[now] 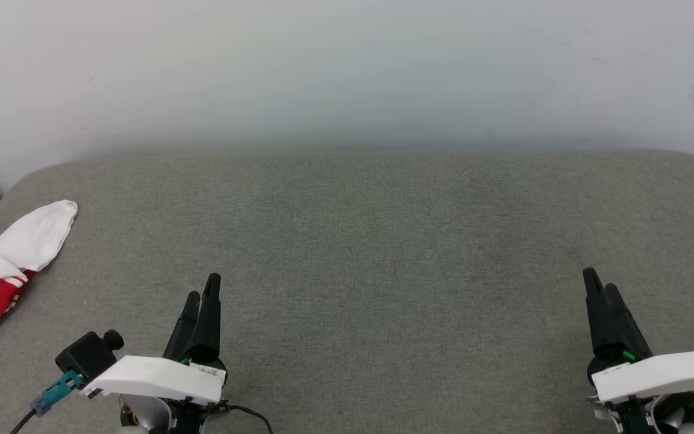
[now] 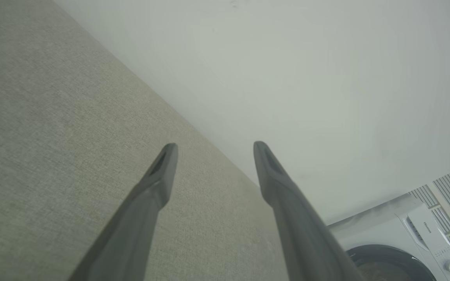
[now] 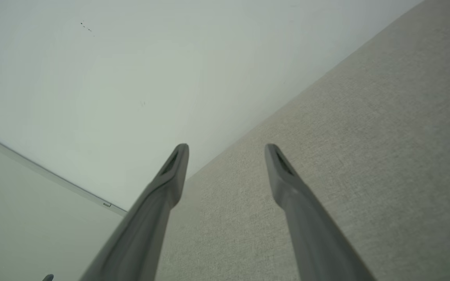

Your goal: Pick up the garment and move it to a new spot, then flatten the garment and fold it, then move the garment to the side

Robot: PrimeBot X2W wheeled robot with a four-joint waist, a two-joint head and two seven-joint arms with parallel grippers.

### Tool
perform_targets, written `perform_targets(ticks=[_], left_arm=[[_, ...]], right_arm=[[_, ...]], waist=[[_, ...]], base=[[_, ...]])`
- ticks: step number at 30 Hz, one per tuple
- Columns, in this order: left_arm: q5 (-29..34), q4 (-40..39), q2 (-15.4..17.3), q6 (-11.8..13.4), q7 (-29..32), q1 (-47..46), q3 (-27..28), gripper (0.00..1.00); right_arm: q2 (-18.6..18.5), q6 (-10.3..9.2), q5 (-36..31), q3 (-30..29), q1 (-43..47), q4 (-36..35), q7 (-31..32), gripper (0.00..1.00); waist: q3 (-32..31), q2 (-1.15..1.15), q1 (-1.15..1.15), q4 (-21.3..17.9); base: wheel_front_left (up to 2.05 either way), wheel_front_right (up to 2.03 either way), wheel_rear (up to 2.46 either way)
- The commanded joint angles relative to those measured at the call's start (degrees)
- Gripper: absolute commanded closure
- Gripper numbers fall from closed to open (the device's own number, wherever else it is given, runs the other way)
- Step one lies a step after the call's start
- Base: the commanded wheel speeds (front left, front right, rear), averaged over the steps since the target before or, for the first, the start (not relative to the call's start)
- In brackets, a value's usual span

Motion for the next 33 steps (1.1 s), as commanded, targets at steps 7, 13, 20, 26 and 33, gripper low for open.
perform_targets(ticks=[7, 13, 20, 26, 33], left_arm=[[10.8, -0.7, 0.8, 0.3, -1.8, -0.4, -0.4, 0.00], [17.6, -0.6, 1.4, 1.0, -2.8, -0.2, -1.2, 0.00], [24.0, -0.3, 1.9, 1.9, -4.0, -0.7, -2.8, 0.00], [28.3, -0.8, 2.6, 2.7, -5.0, -1.1, -3.8, 0.00], [31.5, -1.6, 2.7, 3.3, -6.0, -1.3, -4.2, 0.00]], right_arm=[[0.0, 0.02, -10.0, 0.5, -1.2, -1.3, 0.5, 0.00], [0.0, 0.02, -16.0, 0.4, -1.1, -1.8, 0.8, 0.00], [0.0, 0.02, -21.1, 0.2, -0.8, -2.2, 0.9, 0.00], [0.0, 0.02, -25.2, 0.1, -0.7, -2.6, 1.3, 0.00], [0.0, 0.02, -29.6, -0.2, -0.5, -3.1, 1.6, 0.00]], waist=[[0.0, 0.00, 0.00, 0.3], [0.0, 0.00, 0.00, 0.5], [-0.1, 0.00, 0.00, 0.9], [-0.1, 0.00, 0.00, 1.1], [-0.1, 0.00, 0.00, 1.2]], base=[[0.00, 0.00, 0.00], [0.00, 0.00, 0.00], [0.00, 0.00, 0.00], [0.00, 0.00, 0.00], [0.00, 0.00, 0.00]])
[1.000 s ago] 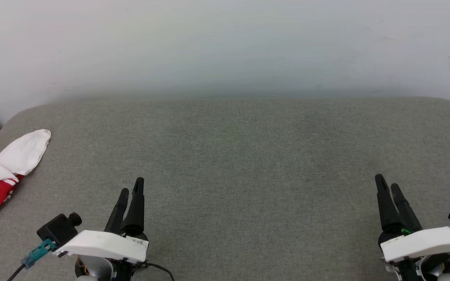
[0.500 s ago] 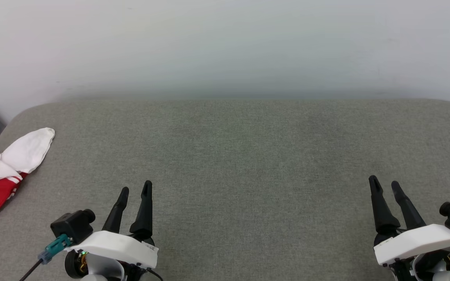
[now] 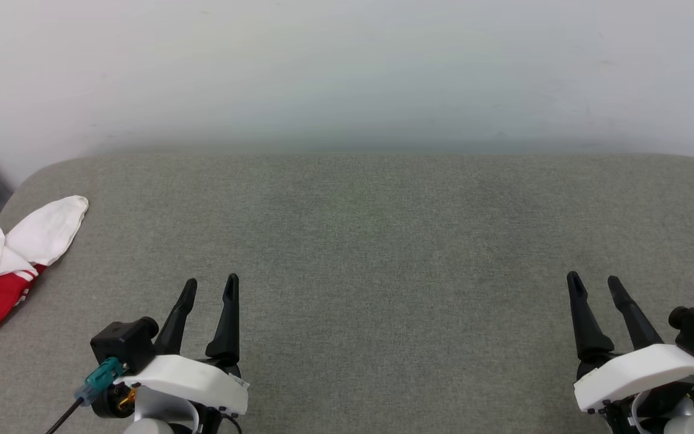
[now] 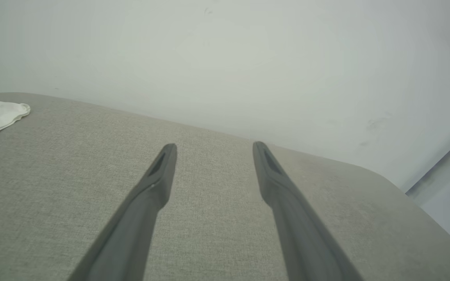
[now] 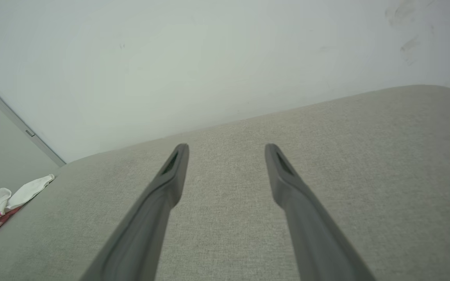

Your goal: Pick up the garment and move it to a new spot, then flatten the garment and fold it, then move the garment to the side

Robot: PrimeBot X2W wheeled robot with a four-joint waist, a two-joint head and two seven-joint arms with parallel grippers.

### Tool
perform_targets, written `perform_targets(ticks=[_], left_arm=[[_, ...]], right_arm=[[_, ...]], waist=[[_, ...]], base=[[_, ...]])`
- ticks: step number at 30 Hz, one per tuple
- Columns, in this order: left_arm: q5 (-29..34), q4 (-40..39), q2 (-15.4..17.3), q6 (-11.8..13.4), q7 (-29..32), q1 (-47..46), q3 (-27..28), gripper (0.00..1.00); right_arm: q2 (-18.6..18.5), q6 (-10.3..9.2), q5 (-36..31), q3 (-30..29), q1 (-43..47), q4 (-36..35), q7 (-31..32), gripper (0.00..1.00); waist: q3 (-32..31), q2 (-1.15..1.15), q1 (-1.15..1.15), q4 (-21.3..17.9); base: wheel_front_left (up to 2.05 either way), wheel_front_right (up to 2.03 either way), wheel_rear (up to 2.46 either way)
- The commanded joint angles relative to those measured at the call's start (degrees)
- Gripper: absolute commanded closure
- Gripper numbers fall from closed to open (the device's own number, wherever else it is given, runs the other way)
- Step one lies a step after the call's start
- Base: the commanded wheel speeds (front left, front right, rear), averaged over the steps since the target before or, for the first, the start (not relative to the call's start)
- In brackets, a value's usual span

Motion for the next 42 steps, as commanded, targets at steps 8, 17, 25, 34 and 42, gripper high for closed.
perform_targets(ticks=[8, 17, 25, 34, 42], left_arm=[[4.8, -1.0, 0.3, 0.3, -1.6, -1.3, -0.5, 0.00], [7.9, 0.1, -0.1, 0.0, -2.7, -1.5, -0.6, 0.00], [10.7, 1.3, -0.6, -0.1, -3.6, -1.6, -0.3, 0.00], [13.9, 2.6, -1.1, -0.3, -4.6, -2.2, -0.1, 0.00], [16.1, 3.5, -1.6, -0.5, -5.5, -2.4, 0.2, 0.00]], right_arm=[[0.0, 0.01, -5.5, -0.1, -0.2, -1.1, 0.0, 0.00], [0.0, 0.01, -9.4, 0.2, 0.1, -1.5, -0.5, 0.00], [0.0, 0.01, -11.9, -0.1, 0.3, -1.6, -1.2, 0.00], [0.0, 0.01, -14.9, -0.6, -0.2, -0.9, -2.4, 0.00], [0.0, 0.01, -17.3, -0.9, -0.5, -0.4, -3.3, 0.00]], waist=[[0.0, 0.00, 0.00, 0.1], [-0.1, 0.00, 0.00, 0.2], [-0.1, 0.00, 0.00, 0.2], [-0.2, 0.00, 0.00, 0.4], [-0.4, 0.00, 0.00, 0.6]], base=[[0.00, 0.00, 0.00], [0.00, 0.00, 0.00], [0.00, 0.00, 0.00], [0.00, 0.00, 0.00], [0.00, 0.00, 0.00]])
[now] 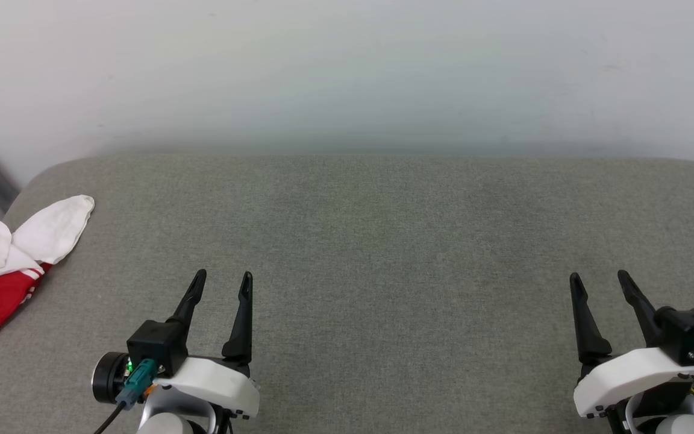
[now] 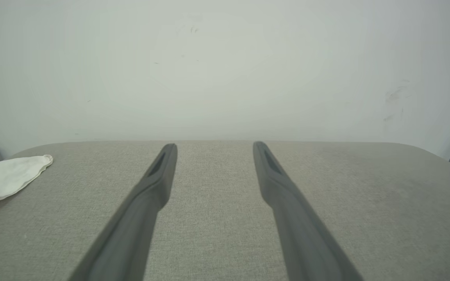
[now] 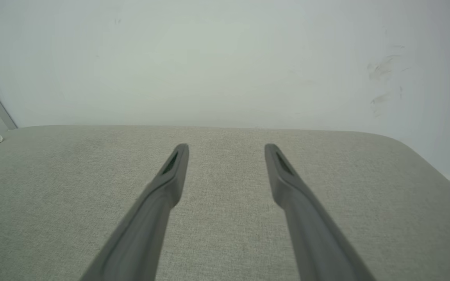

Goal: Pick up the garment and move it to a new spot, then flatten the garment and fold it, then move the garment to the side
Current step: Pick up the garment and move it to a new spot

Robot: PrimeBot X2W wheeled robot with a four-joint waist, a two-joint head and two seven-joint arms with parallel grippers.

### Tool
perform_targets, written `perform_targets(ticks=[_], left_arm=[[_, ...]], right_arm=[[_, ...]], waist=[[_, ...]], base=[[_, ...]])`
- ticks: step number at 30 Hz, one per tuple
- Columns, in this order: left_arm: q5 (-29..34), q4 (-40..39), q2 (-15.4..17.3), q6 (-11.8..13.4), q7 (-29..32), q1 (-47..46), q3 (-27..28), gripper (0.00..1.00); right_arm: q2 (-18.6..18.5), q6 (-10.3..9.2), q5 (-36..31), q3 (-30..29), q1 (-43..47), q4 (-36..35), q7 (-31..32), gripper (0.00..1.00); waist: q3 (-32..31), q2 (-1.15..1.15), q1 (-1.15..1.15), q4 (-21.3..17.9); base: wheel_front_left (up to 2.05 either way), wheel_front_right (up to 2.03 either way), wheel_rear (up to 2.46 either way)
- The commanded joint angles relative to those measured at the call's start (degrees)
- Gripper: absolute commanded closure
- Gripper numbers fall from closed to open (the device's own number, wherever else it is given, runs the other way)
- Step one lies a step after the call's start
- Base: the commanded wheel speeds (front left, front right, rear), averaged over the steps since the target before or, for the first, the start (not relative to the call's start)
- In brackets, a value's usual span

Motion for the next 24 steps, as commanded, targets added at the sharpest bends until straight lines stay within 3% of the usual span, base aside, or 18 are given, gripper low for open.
perform_targets(ticks=[1, 13, 24], left_arm=[[1.0, 0.1, -0.1, -0.1, -0.5, -0.5, 0.1, 0.00], [2.9, 1.9, -0.8, -0.2, -1.3, -1.1, 1.0, 0.00], [0.6, 5.4, -0.9, 0.2, -1.3, -2.5, 2.4, 0.00]], right_arm=[[0.0, -0.02, -1.1, -0.1, -0.6, 0.0, -0.5, 0.00], [0.0, -0.02, -2.8, -1.1, -0.6, 1.2, -2.0, 0.00], [0.0, -0.02, -2.2, 0.3, -0.4, 0.5, -2.1, 0.00]], waist=[[0.0, 0.00, 0.00, 0.0], [-0.1, 0.00, 0.00, 3.3], [0.3, 0.00, 0.00, 14.6]], base=[[0.00, 0.00, 0.00], [0.00, 0.00, 0.00], [0.00, 0.00, 0.00]])
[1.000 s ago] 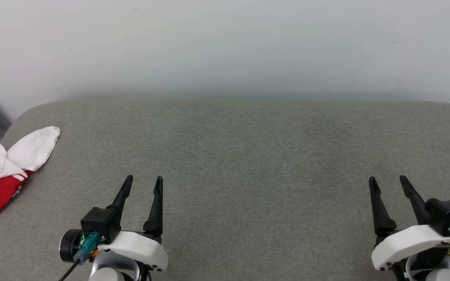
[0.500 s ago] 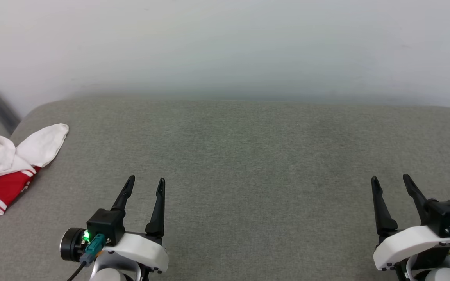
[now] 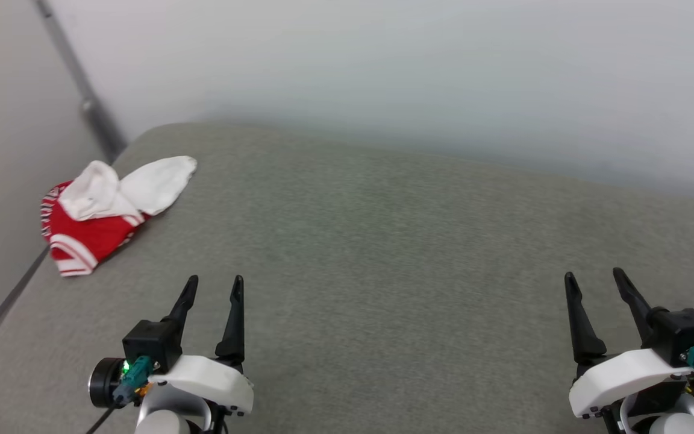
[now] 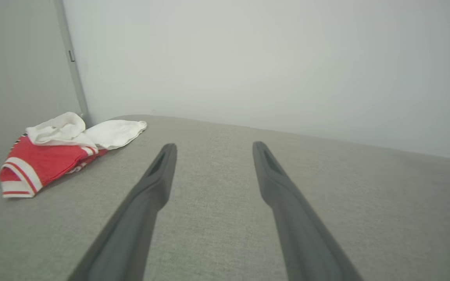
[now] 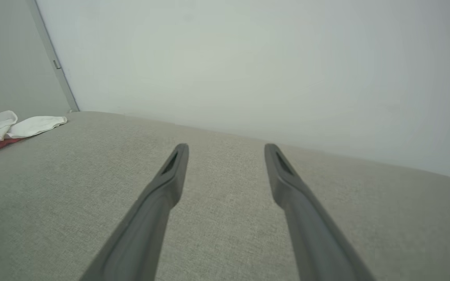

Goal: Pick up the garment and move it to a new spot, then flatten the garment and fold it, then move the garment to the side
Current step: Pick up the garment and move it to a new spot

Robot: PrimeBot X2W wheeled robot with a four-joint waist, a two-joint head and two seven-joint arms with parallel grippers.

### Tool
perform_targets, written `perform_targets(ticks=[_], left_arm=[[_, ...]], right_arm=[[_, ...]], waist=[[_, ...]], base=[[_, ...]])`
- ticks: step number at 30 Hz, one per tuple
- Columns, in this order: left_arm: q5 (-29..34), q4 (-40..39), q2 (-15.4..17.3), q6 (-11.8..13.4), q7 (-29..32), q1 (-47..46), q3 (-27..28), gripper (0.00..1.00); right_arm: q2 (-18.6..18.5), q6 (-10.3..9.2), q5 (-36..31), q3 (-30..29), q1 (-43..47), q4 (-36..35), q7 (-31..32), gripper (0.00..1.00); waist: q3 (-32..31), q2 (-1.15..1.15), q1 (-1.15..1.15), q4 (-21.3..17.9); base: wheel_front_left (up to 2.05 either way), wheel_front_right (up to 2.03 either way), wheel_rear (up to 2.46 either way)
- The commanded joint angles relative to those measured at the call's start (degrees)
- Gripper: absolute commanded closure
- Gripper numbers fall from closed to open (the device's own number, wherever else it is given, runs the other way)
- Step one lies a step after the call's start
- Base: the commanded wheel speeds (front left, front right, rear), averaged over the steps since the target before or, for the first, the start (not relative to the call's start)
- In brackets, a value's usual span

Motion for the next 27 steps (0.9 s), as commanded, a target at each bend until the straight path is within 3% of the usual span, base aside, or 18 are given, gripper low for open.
perform_targets(ticks=[1, 7, 13, 27], left_arm=[[-0.4, 0.4, 0.4, 0.2, -0.1, -0.9, 0.6, 0.00], [-0.7, 1.4, 1.0, 1.3, -0.1, -1.0, 2.0, 0.00], [-1.4, 1.3, 2.1, 2.5, -0.1, -0.7, 4.0, 0.00], [-2.4, -0.5, 4.0, 4.2, 0.9, -1.0, 6.2, 0.00]], right_arm=[[0.0, -0.02, 0.4, 0.6, -0.4, -0.2, -0.3, 0.00], [0.0, -0.02, 0.8, 2.7, -1.3, 0.0, -0.7, 0.00], [0.0, -0.02, 0.9, 5.0, -2.3, -0.2, -1.0, 0.00], [0.0, -0.02, 0.5, 7.9, -3.2, -1.7, 0.1, 0.00]], waist=[[0.2, 0.00, 0.00, 4.5], [0.7, 0.00, 0.00, 11.1], [0.9, 0.00, 0.00, 15.3], [2.1, 0.00, 0.00, 17.0]], base=[[0.00, 0.00, 0.00], [0.00, 0.00, 0.00], [0.00, 0.00, 0.00], [0.00, 0.00, 0.00]])
